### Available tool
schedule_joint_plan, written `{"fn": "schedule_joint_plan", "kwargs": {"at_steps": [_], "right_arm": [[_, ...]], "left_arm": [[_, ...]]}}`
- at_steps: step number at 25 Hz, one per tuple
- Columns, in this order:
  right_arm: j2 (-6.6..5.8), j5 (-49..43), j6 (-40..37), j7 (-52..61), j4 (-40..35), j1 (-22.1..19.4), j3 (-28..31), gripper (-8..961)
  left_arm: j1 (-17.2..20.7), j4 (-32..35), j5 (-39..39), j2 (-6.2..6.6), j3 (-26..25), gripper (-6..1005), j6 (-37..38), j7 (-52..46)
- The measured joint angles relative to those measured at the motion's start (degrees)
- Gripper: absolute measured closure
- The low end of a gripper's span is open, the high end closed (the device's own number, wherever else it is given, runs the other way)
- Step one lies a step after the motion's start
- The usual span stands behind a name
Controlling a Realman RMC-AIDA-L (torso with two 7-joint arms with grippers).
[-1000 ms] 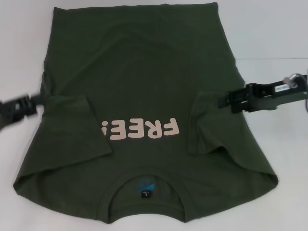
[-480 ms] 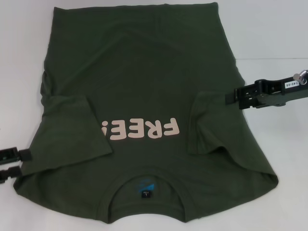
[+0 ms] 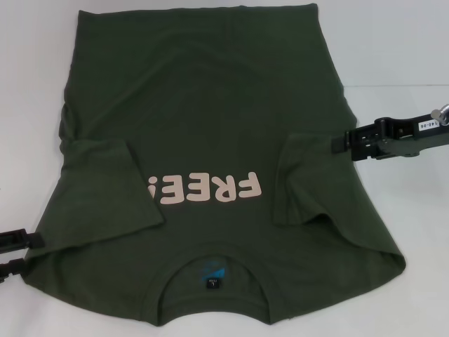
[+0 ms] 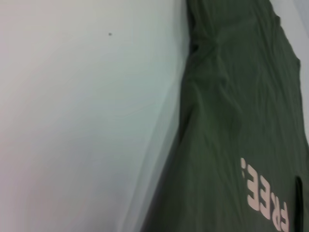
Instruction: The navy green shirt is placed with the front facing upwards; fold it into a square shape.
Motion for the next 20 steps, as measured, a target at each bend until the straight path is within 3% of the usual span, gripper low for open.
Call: {"fn": "schedule_joint_plan", "kwargs": {"at_steps": [20], "right_arm": [[-0.09,0.0,0.0,0.5,0.0,0.0,1.1,319]], "left_arm": [[0.1,-0.6,1.8,-0.25,-0.1,307,-5.0,-1.0]]}}
